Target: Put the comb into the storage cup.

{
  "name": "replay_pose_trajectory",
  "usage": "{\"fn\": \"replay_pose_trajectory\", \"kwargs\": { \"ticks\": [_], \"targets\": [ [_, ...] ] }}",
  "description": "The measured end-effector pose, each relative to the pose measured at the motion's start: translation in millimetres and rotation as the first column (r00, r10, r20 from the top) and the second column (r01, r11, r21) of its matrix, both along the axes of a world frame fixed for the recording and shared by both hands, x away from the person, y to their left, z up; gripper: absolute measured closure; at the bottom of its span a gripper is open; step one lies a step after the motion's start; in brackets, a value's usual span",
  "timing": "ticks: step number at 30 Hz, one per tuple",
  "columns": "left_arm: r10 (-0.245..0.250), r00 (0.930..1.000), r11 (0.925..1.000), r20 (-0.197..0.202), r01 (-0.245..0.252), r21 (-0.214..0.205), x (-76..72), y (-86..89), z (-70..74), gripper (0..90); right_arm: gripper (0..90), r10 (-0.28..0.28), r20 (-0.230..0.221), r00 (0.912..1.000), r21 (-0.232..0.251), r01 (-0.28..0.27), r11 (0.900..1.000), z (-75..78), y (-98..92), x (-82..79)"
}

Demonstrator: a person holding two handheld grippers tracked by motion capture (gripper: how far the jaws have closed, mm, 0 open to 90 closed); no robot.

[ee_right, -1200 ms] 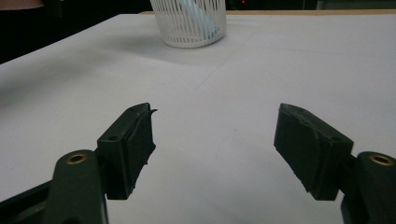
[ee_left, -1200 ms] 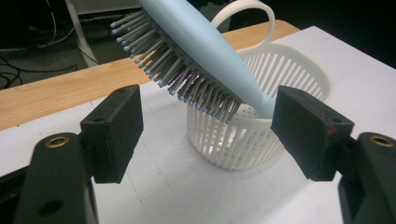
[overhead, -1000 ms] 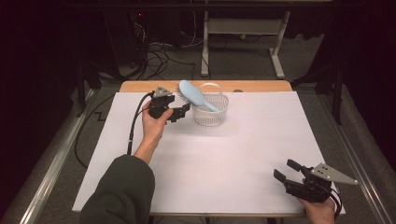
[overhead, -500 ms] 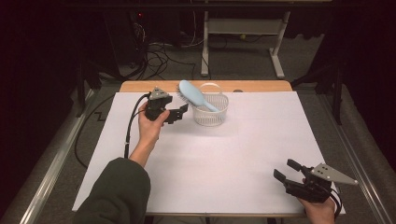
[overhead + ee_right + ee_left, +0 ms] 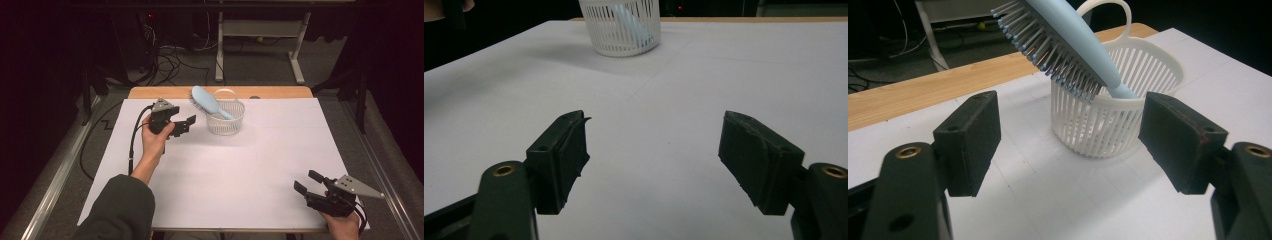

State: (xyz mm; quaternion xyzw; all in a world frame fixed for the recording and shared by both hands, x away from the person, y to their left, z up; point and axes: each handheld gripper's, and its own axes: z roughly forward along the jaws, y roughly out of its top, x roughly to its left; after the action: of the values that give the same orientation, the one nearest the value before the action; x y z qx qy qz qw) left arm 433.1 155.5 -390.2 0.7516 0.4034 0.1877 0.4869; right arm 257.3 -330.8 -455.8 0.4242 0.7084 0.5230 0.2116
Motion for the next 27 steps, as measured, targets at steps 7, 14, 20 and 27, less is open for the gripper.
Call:
{"fn": "replay_pose_trajectory", "kwargs": {
  "ticks": [7,14,20,27],
  "targets": [
    [-0.002,1.0000,1.0000,0.009,0.002,-0.004,-5.1,5.7,2.1,25.7,28.4,-0.009,0.003,1.0000,0.000,0.009,1.0000,-0.1,-0.7,-0.1],
    [-0.002,0.9999,1.0000,0.012,0.002,0.001,-9.1,10.0,2.4,25.7,28.4,-0.008,0.000,1.0000,0.000,0.008,1.0000,-0.2,-0.2,-0.1],
    [0.001,0.9999,1.0000,0.014,-0.001,0.004,-12.2,14.0,2.3,25.7,28.4,-0.008,-0.004,1.0000,0.001,0.008,1.0000,-0.3,-0.7,-0.1],
    [0.004,0.9998,1.0000,0.017,-0.004,0.000,-16.3,17.4,0.1,25.7,28.4,-0.010,0.004,0.9999,0.000,0.010,1.0000,0.0,-0.5,-0.5]
  ]
}}
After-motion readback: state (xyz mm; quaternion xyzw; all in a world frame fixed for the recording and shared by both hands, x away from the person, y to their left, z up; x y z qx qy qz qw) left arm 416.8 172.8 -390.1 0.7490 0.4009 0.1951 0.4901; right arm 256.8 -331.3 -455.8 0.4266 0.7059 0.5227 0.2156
